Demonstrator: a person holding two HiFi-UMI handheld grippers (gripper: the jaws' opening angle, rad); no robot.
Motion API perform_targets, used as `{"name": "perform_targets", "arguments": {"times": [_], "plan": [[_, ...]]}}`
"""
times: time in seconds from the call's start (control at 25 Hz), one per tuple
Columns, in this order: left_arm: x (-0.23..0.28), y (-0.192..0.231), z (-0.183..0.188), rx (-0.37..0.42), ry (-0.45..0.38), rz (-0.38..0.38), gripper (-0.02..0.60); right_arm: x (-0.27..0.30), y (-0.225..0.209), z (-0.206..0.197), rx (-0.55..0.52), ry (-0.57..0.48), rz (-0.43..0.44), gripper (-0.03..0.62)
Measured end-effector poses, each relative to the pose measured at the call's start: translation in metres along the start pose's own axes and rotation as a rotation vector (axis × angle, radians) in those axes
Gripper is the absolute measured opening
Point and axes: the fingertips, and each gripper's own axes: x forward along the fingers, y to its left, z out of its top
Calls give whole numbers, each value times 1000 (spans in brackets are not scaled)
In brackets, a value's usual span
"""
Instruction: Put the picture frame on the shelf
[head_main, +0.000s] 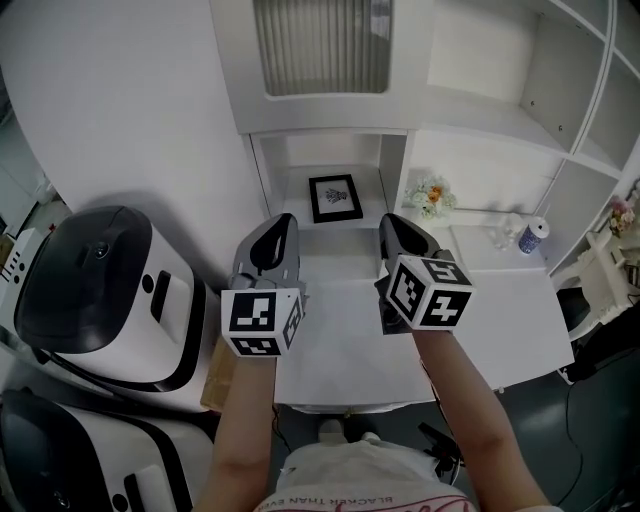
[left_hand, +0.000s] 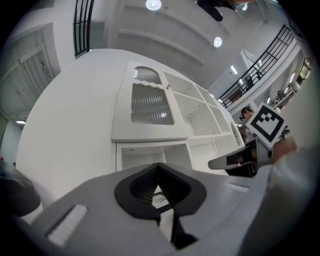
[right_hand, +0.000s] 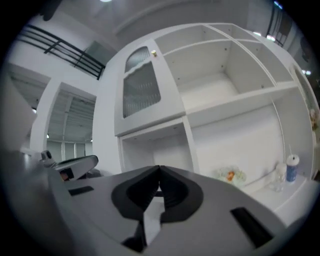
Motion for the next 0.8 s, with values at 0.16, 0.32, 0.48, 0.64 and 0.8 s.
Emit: {"name": "perform_targets", "arguments": {"times": [0.16, 0.32, 0.48, 0.64, 0.8], "plan": [[-2, -2, 7, 10, -10, 7, 8, -23, 5, 26, -181, -78, 4, 9], [-6, -2, 15, 35, -23, 19, 8, -40, 6, 48, -307, -147, 6, 9], [-12, 3, 22, 37, -35, 39, 8, -53, -2, 57, -356, -171, -20, 9], [-17, 10, 31, 34, -48, 58, 8, -63, -11, 66, -344, -186, -45, 9], [-16, 16, 37, 33, -58, 73, 8, -64, -17, 74, -354, -195, -53, 9]]}}
